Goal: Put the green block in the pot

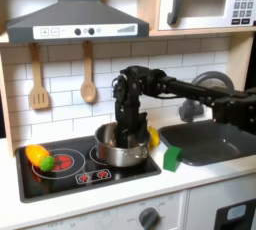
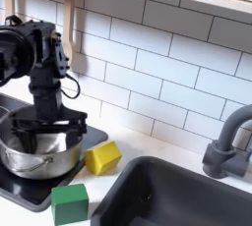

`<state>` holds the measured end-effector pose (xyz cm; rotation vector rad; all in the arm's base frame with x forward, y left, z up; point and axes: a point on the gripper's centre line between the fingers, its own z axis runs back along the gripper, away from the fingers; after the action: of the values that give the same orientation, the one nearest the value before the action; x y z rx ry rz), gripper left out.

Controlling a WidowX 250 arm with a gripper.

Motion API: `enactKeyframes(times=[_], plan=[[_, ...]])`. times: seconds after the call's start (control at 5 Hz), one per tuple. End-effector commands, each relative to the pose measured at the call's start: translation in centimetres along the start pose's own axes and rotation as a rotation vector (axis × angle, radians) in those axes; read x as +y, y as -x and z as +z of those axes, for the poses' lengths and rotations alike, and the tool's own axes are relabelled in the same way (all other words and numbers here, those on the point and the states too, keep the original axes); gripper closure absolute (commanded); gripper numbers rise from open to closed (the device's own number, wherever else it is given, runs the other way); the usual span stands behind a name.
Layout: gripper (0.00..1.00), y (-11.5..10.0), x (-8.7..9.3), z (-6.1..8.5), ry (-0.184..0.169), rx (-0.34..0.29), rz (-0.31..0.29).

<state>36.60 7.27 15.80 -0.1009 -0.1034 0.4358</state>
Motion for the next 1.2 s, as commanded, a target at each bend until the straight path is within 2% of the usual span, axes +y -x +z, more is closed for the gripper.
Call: enactKeyframes(times=[0.0, 0.2, 0.6, 0.8, 1.0], plan=[[0.00, 0.4, 0.0, 2.3, 0.003, -0.019, 0.004], [0.00, 0.8, 0.1, 2.7, 0.001, -0.012, 0.006], [0.00, 2.3, -1.4, 5.2, 0.033, -0.052, -0.039], [0.00, 4.0, -2.6, 6.1, 0.041, -0.056, -0.089], [0.00, 6.9, -4.1, 5.6, 0.045, 0.002, -0.168]])
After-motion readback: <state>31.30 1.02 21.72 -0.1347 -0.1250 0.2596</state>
